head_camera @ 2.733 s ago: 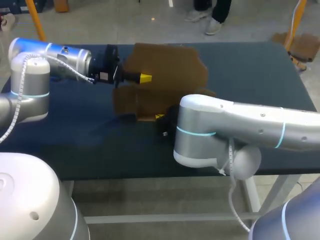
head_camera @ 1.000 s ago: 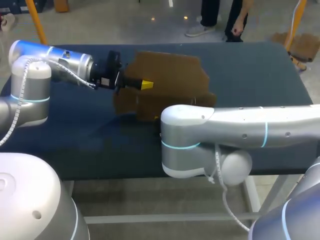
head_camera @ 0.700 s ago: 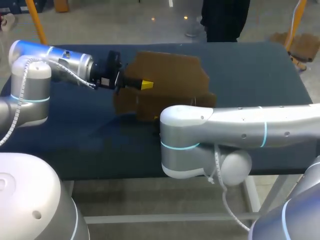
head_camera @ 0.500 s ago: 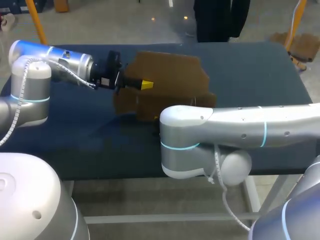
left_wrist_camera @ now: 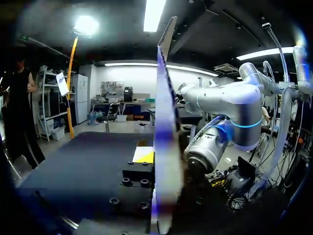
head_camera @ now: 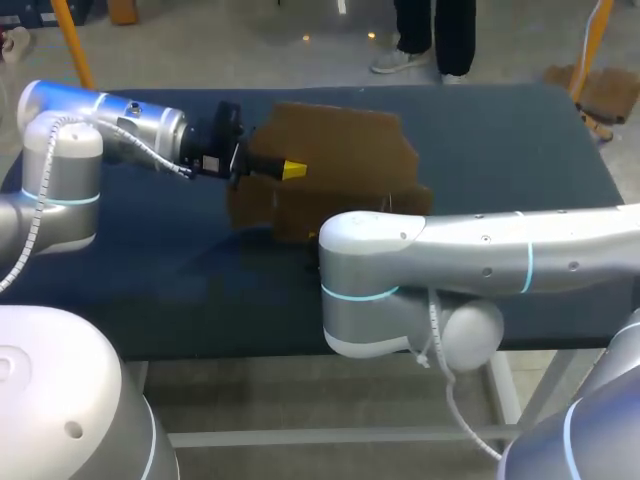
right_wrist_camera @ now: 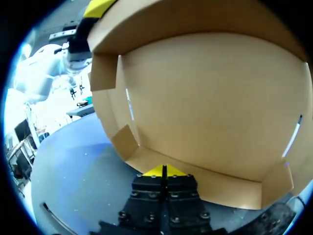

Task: Assemble the packaging by folding the flat box into shape, placing the metal phone stand inside, and closing the box properly

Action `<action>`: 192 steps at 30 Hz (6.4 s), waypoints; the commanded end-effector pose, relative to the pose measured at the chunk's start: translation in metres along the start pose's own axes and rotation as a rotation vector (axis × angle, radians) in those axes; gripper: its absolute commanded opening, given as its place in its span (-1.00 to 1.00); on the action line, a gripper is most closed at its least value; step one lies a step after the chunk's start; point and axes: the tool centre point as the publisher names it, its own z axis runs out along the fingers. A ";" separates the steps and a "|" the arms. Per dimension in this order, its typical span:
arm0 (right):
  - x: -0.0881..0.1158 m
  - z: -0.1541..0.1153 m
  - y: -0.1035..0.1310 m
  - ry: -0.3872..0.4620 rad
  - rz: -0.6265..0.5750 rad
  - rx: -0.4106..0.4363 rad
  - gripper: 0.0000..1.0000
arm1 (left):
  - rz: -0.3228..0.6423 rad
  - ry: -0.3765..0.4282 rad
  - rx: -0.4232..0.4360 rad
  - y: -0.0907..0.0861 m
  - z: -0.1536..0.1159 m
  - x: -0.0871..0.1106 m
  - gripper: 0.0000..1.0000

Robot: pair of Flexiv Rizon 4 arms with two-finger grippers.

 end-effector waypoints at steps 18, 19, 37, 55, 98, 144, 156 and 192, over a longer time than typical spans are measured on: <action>0.003 0.002 -0.002 -0.009 0.000 -0.002 -1.00 | 0.052 -0.037 0.008 0.013 -0.001 -0.004 -1.00; 0.003 0.002 -0.002 -0.009 0.000 -0.002 -1.00 | 0.054 -0.040 0.006 0.013 -0.001 -0.004 -1.00; 0.003 0.002 -0.002 -0.009 0.000 -0.002 -1.00 | 0.067 -0.052 0.006 0.010 -0.002 -0.005 -1.00; 0.003 0.002 -0.002 -0.009 0.000 -0.002 -1.00 | 0.077 -0.057 0.000 0.009 -0.004 -0.001 -1.00; 0.003 -0.050 0.014 0.057 0.056 -0.089 -1.00 | 0.078 -0.063 -0.001 0.009 -0.006 -0.002 -1.00; -0.064 -0.210 -0.010 0.274 0.106 -0.137 -1.00 | 0.078 -0.063 -0.001 0.009 -0.006 -0.002 -1.00; -0.092 -0.233 -0.019 0.251 0.089 -0.110 -1.00 | 0.078 -0.063 -0.001 0.009 -0.006 -0.002 -1.00; -0.166 -0.218 -0.014 0.202 -0.146 -0.071 1.00 | 0.078 -0.063 -0.001 0.009 -0.006 -0.002 -1.00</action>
